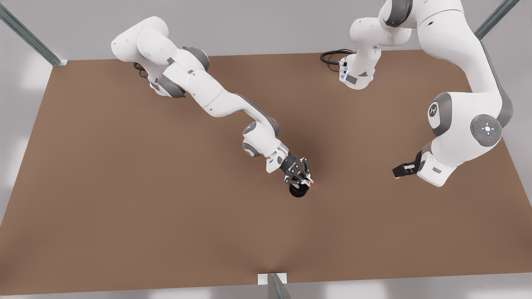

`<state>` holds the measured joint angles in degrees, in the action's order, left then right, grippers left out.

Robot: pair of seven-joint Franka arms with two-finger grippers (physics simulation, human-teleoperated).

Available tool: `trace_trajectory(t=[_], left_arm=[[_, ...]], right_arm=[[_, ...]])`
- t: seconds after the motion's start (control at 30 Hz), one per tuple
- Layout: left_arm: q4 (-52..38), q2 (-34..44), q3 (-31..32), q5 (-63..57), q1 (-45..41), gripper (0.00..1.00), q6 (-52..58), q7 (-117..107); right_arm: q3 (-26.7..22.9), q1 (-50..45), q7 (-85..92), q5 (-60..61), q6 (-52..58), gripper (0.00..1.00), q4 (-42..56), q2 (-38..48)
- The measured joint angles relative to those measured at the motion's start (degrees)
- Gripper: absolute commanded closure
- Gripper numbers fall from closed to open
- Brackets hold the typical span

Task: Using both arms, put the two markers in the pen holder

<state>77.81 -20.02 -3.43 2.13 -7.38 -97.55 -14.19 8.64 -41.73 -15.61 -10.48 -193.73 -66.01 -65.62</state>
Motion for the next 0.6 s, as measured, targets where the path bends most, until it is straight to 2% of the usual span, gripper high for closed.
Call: trace_trajectory(t=[0.03,0.17,0.23,0.3,0.4,0.5,0.53,0.6], left_arm=[[0.0,0.0,0.0,0.0,0.0,0.00,0.0,-0.4],[0.0,0.0,0.0,0.1,0.0,0.00,0.0,-1.7],[0.0,0.0,0.0,0.1,0.0,0.00,0.0,-2.2],[0.0,0.0,0.1,0.0,-0.1,0.00,0.0,-2.6],[-0.2,0.2,0.1,-0.1,-0.1,0.00,0.2,-2.1],[-0.3,0.2,0.2,-0.2,-0.1,0.00,1.0,-0.3],[-0.3,0.2,0.2,-0.2,-0.2,0.00,1.4,0.3],[-0.4,0.2,0.2,-0.3,-0.2,0.00,2.2,1.3]], right_arm=[[0.1,0.0,0.0,0.1,-0.1,0.00,-0.1,0.3],[-0.1,-0.6,0.1,2.3,1.8,0.00,0.2,3.7],[-0.4,0.1,0.1,2.9,7.9,0.00,1.4,9.1],[-0.9,4.0,0.1,3.3,19.2,0.00,2.0,17.9],[-1.0,16.8,0.0,3.1,40.9,0.00,1.1,33.4],[0.4,33.9,0.4,5.1,61.0,0.00,-12.3,52.2],[-0.1,38.5,0.6,6.1,66.9,0.00,-15.5,55.6],[-4.1,41.5,1.7,7.4,77.2,0.00,-16.7,56.6]])
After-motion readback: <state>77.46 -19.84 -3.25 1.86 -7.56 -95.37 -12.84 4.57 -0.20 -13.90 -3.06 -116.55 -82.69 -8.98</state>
